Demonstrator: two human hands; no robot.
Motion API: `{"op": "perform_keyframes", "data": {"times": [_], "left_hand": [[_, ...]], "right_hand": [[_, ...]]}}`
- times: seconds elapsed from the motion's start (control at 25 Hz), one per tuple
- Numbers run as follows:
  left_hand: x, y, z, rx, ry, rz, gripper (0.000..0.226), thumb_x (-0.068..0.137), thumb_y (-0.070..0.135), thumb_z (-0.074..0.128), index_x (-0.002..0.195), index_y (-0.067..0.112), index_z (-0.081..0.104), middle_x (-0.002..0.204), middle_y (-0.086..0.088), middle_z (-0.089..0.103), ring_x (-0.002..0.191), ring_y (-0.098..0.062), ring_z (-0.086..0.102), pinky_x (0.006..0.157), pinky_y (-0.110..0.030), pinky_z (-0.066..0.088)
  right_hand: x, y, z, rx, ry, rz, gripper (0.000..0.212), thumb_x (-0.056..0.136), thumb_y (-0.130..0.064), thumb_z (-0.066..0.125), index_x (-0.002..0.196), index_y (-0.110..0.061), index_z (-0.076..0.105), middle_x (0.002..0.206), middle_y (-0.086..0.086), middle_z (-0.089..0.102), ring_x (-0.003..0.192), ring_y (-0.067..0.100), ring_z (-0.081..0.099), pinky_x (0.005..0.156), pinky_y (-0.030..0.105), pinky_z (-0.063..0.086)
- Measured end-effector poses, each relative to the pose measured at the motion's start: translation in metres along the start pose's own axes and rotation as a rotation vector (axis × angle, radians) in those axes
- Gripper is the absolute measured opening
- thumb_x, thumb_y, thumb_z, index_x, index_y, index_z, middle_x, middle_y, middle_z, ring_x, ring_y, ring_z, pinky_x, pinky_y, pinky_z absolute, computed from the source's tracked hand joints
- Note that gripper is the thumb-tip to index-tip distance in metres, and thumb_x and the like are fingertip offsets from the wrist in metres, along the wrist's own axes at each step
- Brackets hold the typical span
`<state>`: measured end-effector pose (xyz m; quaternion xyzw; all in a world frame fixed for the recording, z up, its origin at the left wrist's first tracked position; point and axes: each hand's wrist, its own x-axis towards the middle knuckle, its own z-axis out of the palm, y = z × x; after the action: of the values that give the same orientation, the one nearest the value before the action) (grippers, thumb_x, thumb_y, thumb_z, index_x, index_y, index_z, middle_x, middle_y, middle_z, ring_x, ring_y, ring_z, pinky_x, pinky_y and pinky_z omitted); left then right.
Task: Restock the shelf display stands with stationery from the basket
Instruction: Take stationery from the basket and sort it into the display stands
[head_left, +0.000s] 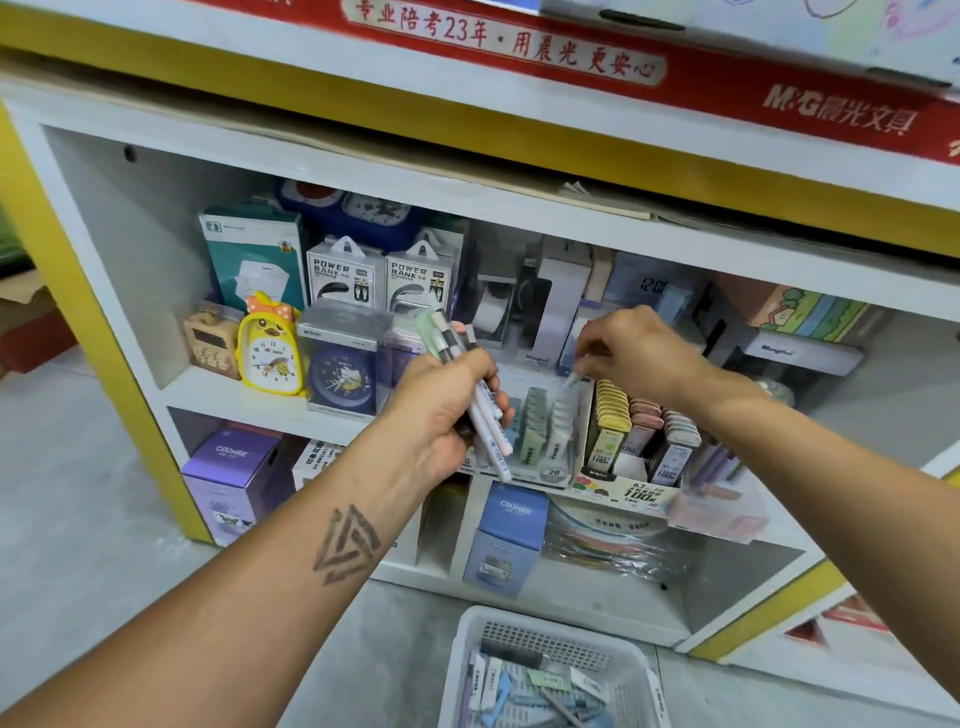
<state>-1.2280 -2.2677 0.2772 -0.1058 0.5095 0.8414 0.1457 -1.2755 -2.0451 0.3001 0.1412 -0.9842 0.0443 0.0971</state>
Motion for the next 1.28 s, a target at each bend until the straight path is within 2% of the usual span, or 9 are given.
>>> {"op": "perform_keyframes", "data": {"times": [0.08, 0.16, 0.36, 0.56, 0.64, 0.76, 0.96, 1.2, 1.28], "left_hand": [[-0.001, 0.001, -0.001, 0.025, -0.033, -0.025, 0.008, 0.084, -0.006, 0.055, 0.085, 0.002, 0.056, 0.059, -0.010, 0.053, 0.047, -0.020, 0.052, 0.052, -0.031, 0.055], [-0.003, 0.002, -0.002, 0.021, -0.072, -0.056, 0.009, 0.085, -0.005, 0.056, 0.087, 0.003, 0.057, 0.059, -0.010, 0.054, 0.046, -0.019, 0.052, 0.051, -0.030, 0.055], [-0.006, 0.004, -0.003, 0.004, -0.144, -0.160, 0.008, 0.084, -0.004, 0.056, 0.084, 0.004, 0.059, 0.062, -0.012, 0.052, 0.044, -0.018, 0.050, 0.049, -0.027, 0.053], [-0.003, 0.006, -0.007, -0.009, -0.131, -0.168, 0.010, 0.083, -0.003, 0.056, 0.079, 0.005, 0.058, 0.060, -0.011, 0.052, 0.044, -0.016, 0.050, 0.048, -0.027, 0.052], [-0.004, 0.005, -0.008, -0.001, -0.143, -0.174, 0.010, 0.083, -0.004, 0.055, 0.079, 0.005, 0.057, 0.061, -0.011, 0.051, 0.044, -0.016, 0.050, 0.048, -0.027, 0.052], [-0.007, 0.006, -0.008, 0.009, -0.181, -0.187, 0.011, 0.083, -0.004, 0.055, 0.082, 0.006, 0.057, 0.064, -0.010, 0.051, 0.047, -0.015, 0.049, 0.048, -0.026, 0.051], [-0.011, 0.006, -0.007, 0.049, -0.255, -0.183, 0.015, 0.084, -0.005, 0.055, 0.094, 0.004, 0.062, 0.063, -0.010, 0.055, 0.046, -0.014, 0.049, 0.048, -0.026, 0.051], [-0.012, 0.005, -0.005, 0.073, -0.286, -0.174, 0.013, 0.084, -0.004, 0.055, 0.077, 0.005, 0.060, 0.067, -0.012, 0.059, 0.047, -0.014, 0.050, 0.049, -0.026, 0.051], [-0.010, 0.005, -0.005, 0.076, -0.266, -0.166, 0.014, 0.084, -0.005, 0.055, 0.075, 0.005, 0.059, 0.066, -0.013, 0.059, 0.047, -0.015, 0.050, 0.049, -0.026, 0.052]], "right_hand": [[0.008, -0.003, 0.007, -0.095, 0.017, -0.039, 0.015, 0.089, -0.023, 0.074, 0.081, -0.011, 0.068, 0.075, 0.002, 0.066, 0.073, 0.025, 0.064, 0.064, 0.026, 0.039], [0.017, -0.008, 0.016, -0.168, 0.003, -0.026, 0.017, 0.090, -0.025, 0.073, 0.085, -0.010, 0.071, 0.084, 0.008, 0.070, 0.079, 0.029, 0.065, 0.066, 0.029, 0.042], [0.029, -0.016, 0.031, -0.160, -0.191, 0.071, 0.015, 0.085, -0.022, 0.077, 0.089, -0.008, 0.074, 0.094, 0.011, 0.071, 0.088, 0.027, 0.065, 0.077, 0.032, 0.052], [0.028, -0.017, 0.031, -0.211, -0.243, 0.041, 0.013, 0.089, -0.012, 0.069, 0.101, -0.009, 0.070, 0.107, 0.012, 0.066, 0.099, 0.028, 0.063, 0.085, 0.036, 0.053], [0.028, -0.017, 0.028, -0.199, -0.242, 0.022, 0.014, 0.088, -0.006, 0.067, 0.101, -0.010, 0.068, 0.106, 0.011, 0.062, 0.095, 0.028, 0.061, 0.081, 0.034, 0.052], [0.027, -0.020, 0.025, -0.232, -0.226, 0.010, 0.015, 0.086, -0.003, 0.068, 0.087, -0.017, 0.062, 0.097, 0.006, 0.058, 0.086, 0.024, 0.058, 0.073, 0.030, 0.049], [0.027, -0.023, 0.026, -0.188, -0.241, -0.016, 0.022, 0.085, -0.005, 0.071, 0.080, -0.022, 0.058, 0.089, 0.000, 0.056, 0.086, 0.021, 0.058, 0.071, 0.027, 0.044], [0.025, -0.018, 0.028, -0.226, -0.233, -0.016, 0.026, 0.081, -0.002, 0.069, 0.077, -0.023, 0.056, 0.084, -0.003, 0.052, 0.080, 0.020, 0.054, 0.058, 0.022, 0.034], [0.025, -0.017, 0.026, -0.195, -0.252, -0.015, 0.027, 0.081, -0.002, 0.070, 0.076, -0.024, 0.057, 0.084, -0.006, 0.050, 0.080, 0.019, 0.055, 0.061, 0.022, 0.036]]}}
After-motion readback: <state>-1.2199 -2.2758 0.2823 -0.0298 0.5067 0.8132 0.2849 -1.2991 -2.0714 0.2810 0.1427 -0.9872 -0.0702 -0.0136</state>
